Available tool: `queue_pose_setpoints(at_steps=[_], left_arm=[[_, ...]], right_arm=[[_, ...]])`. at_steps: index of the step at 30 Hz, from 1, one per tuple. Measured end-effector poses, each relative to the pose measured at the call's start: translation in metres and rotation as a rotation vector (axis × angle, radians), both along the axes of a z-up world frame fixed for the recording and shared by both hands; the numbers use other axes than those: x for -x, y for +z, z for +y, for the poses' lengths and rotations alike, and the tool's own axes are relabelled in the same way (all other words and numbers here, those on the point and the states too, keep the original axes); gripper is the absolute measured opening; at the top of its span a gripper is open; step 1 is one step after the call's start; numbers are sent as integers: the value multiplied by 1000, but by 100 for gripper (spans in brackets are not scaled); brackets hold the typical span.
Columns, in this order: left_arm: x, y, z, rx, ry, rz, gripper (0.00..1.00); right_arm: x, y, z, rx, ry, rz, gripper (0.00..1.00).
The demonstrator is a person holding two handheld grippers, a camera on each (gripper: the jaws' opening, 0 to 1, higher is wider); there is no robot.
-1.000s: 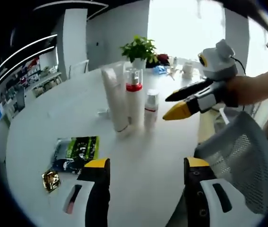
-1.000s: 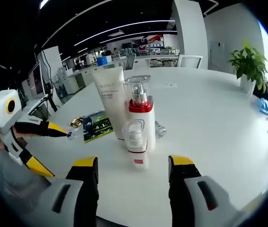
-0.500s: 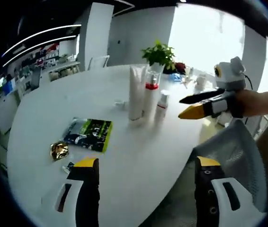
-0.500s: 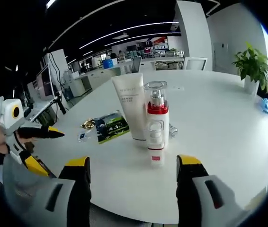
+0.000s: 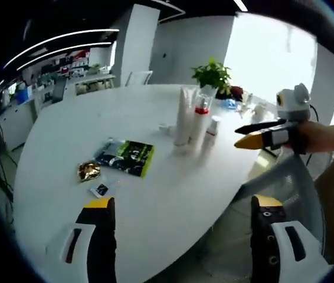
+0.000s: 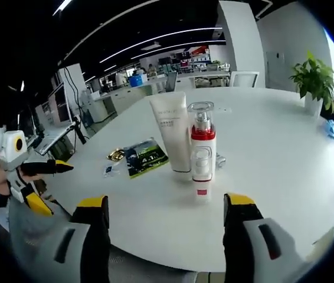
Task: Arrange the skincare products in the storage area until every visible bottle or jar stands upright without overlapping.
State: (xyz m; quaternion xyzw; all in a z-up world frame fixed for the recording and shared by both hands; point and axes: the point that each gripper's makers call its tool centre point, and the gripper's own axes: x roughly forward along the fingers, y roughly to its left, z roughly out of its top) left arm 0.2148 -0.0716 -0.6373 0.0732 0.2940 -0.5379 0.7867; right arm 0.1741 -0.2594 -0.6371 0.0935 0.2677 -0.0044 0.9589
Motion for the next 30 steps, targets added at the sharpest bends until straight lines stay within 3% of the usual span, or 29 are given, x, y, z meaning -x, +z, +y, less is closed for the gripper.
queue_pose_setpoints(at_steps=[13, 30], left_arm=[[7, 1, 22, 11, 46, 12, 97], [7, 6, 22, 11, 54, -2, 97]], right_arm=[[6, 4, 10, -14, 4, -7, 80], [5, -1, 17, -21, 18, 1, 79]])
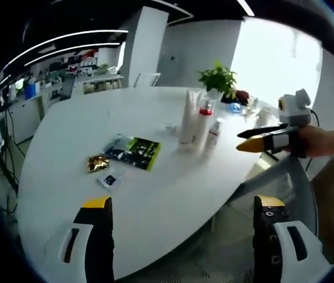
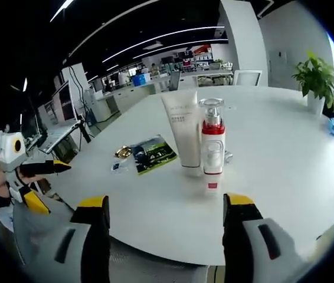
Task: Arrange the skincare products in the storage area until every visible bottle or jar stands upright without overlapping.
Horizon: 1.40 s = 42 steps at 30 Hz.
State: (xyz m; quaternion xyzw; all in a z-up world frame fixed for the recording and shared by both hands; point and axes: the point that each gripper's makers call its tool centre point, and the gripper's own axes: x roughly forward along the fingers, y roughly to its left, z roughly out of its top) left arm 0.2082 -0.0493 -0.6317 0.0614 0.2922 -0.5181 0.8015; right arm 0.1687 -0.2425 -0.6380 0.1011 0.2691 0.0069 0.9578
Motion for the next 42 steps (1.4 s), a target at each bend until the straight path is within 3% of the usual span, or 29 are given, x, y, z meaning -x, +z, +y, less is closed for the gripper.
queue_pose_setpoints(at_steps=[15, 30, 42], left_arm=[[-7, -4, -7, -7, 6, 21, 96], [-34, -9, -22, -16, 2, 27, 95], [-53, -25, -28, -51, 4, 50, 94]], right_arm=[[0, -3, 5, 16, 34, 16, 78], [0, -8, 5, 18, 35, 39, 77], [2, -11, 4, 22, 29, 57, 76]])
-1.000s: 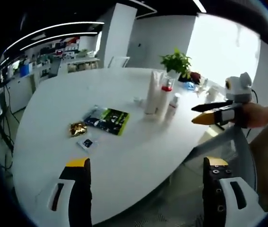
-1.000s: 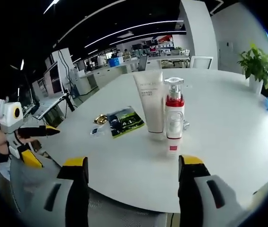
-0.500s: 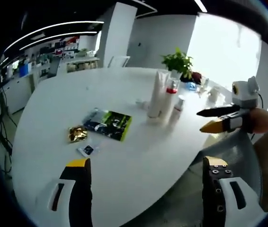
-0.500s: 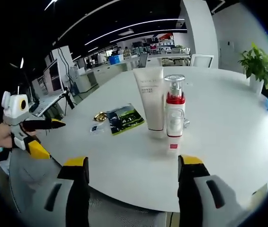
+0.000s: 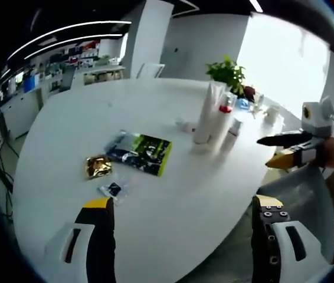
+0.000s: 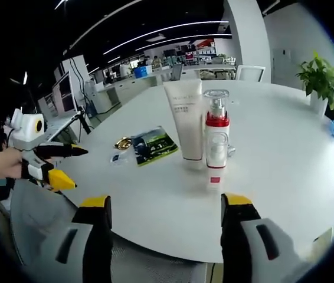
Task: Arrange the skincare products in the storage area until every visible bottle or jar stands upright without overlapping.
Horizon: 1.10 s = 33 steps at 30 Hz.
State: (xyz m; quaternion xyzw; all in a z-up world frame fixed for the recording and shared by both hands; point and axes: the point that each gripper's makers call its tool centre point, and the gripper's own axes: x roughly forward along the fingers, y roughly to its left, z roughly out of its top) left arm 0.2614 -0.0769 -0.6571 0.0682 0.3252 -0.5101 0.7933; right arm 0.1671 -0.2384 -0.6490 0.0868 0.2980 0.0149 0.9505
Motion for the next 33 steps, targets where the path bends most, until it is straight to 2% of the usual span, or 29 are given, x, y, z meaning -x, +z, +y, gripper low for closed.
queue_pose_setpoints(at_steps=[8, 16, 19, 26, 33], left_arm=[[-23, -13, -5, -37, -1, 2, 94], [-51, -24, -17, -33, 98, 49, 92], [-60, -29, -28, -39, 132, 61, 92], [-74, -34, -61, -48, 142, 51, 93], [-90, -45, -80, -81, 204, 51, 93]], right_arm=[[1, -3, -2, 0, -18, 15, 76], [2, -5, -6, 1, -38, 27, 75], [3, -6, -6, -1, -45, 33, 75], [3, -7, -8, -3, -55, 41, 75], [6, -6, -14, -25, -91, 38, 74]])
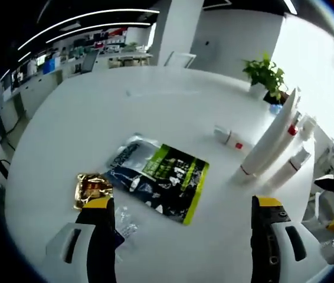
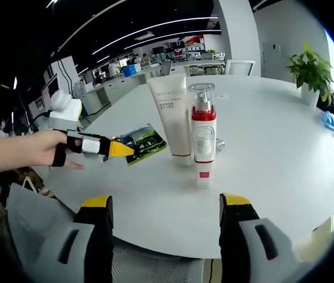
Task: Arrange the skincare products in the storage area until every visible bottle or jar stands upright without overlapping.
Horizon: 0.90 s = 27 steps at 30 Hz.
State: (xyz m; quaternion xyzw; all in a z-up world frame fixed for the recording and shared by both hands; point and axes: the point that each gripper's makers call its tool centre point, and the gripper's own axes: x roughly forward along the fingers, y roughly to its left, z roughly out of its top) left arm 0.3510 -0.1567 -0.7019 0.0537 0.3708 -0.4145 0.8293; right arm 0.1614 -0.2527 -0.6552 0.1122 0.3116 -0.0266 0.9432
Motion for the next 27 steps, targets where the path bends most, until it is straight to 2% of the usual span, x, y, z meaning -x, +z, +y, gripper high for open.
queue_pose_setpoints(at_steps=[4, 8, 15, 17, 22, 27], left_arm=[[-1, -3, -14, -7, -49, -3, 92], [-12, -2, -29, -47, -142, -61, 91], [-38, 5, -66, -73, -323, -163, 86], [-43, 7, -79, -74, -382, -195, 85], [-46, 7, -112, -92, -586, -262, 81], [-41, 5, -144, -85, -772, -286, 75]], right_arm=[[1, -1, 0, -3, -4, 5, 74], [1, -2, 1, 2, -2, 11, 74], [2, -3, -3, -6, -24, 13, 74], [2, -3, -3, -7, -28, 13, 74], [3, -4, -5, -11, -42, 16, 74], [4, -4, -9, -19, -63, 14, 74]])
